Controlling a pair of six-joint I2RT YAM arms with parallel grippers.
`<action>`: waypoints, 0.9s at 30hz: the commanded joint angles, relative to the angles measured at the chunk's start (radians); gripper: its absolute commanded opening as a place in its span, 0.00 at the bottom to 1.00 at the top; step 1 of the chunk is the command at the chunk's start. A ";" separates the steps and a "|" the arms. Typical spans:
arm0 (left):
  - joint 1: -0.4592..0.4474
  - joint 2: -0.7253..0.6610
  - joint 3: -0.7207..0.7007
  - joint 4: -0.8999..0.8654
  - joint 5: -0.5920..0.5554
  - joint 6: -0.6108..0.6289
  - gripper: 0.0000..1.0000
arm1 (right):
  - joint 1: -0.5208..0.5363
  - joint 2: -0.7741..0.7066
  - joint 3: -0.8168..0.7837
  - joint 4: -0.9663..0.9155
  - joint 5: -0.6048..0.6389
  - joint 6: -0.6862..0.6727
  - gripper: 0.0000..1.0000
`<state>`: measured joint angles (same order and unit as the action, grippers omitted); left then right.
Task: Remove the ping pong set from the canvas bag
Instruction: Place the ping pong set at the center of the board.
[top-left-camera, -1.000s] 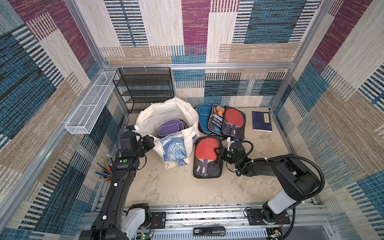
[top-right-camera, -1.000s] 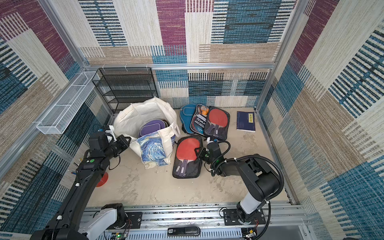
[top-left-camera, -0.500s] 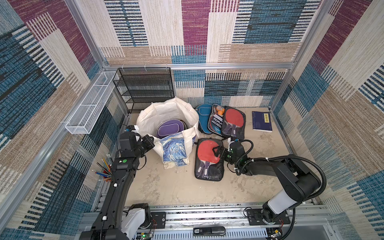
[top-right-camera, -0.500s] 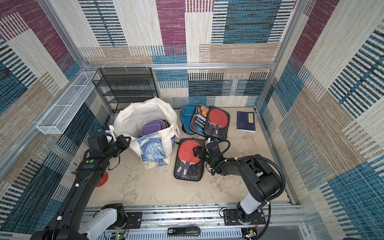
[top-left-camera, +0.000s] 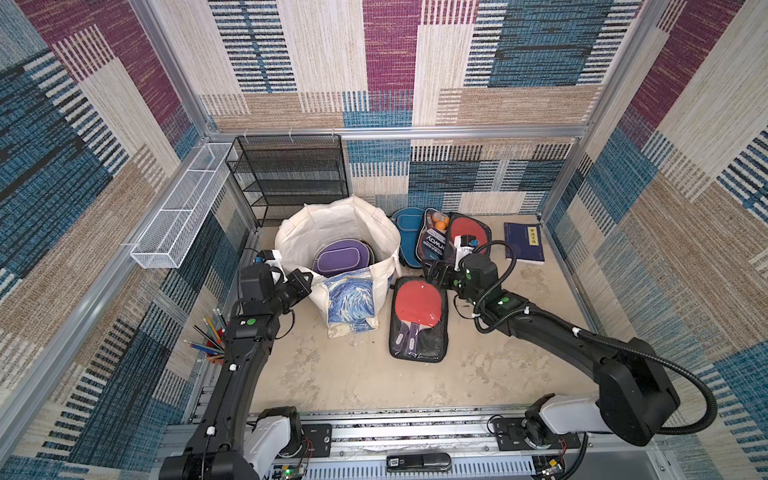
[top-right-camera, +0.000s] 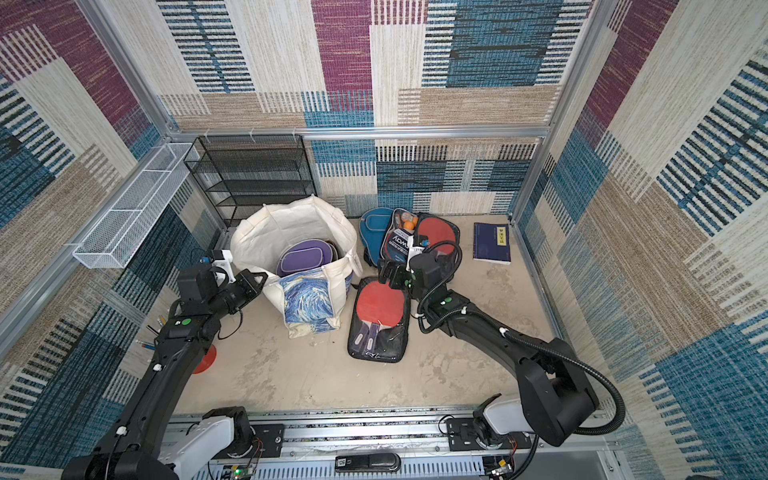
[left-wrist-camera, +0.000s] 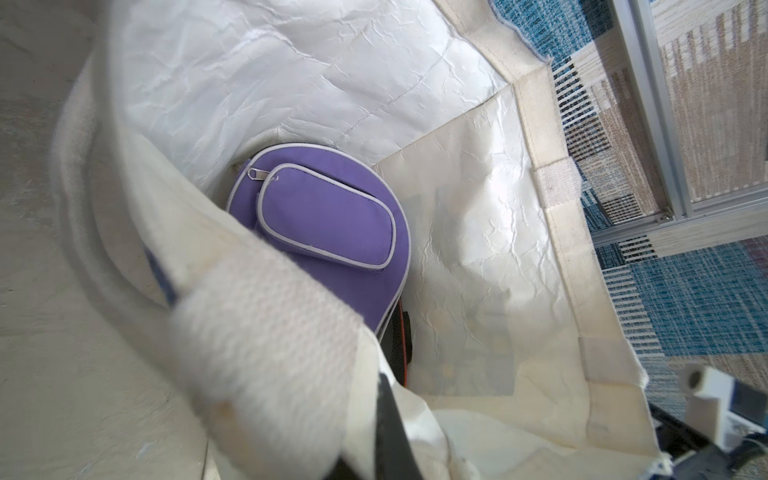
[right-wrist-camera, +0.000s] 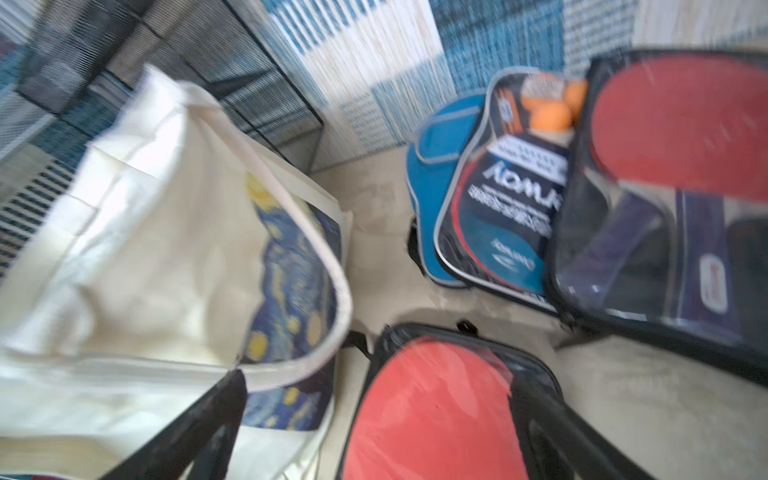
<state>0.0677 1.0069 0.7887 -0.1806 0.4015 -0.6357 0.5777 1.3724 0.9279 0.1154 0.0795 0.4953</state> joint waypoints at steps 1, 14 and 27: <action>0.000 0.001 -0.023 0.056 0.051 -0.024 0.00 | 0.046 0.004 0.121 -0.098 0.023 -0.135 1.00; -0.084 -0.030 -0.220 0.109 -0.001 -0.047 0.00 | 0.239 0.319 0.653 -0.306 -0.058 -0.313 1.00; -0.149 0.022 -0.351 0.219 -0.059 -0.067 0.00 | 0.269 0.591 0.864 -0.494 -0.095 -0.345 0.98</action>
<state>-0.0746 1.0130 0.4572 0.0994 0.3462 -0.6849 0.8413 1.9347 1.7645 -0.3080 -0.0082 0.1635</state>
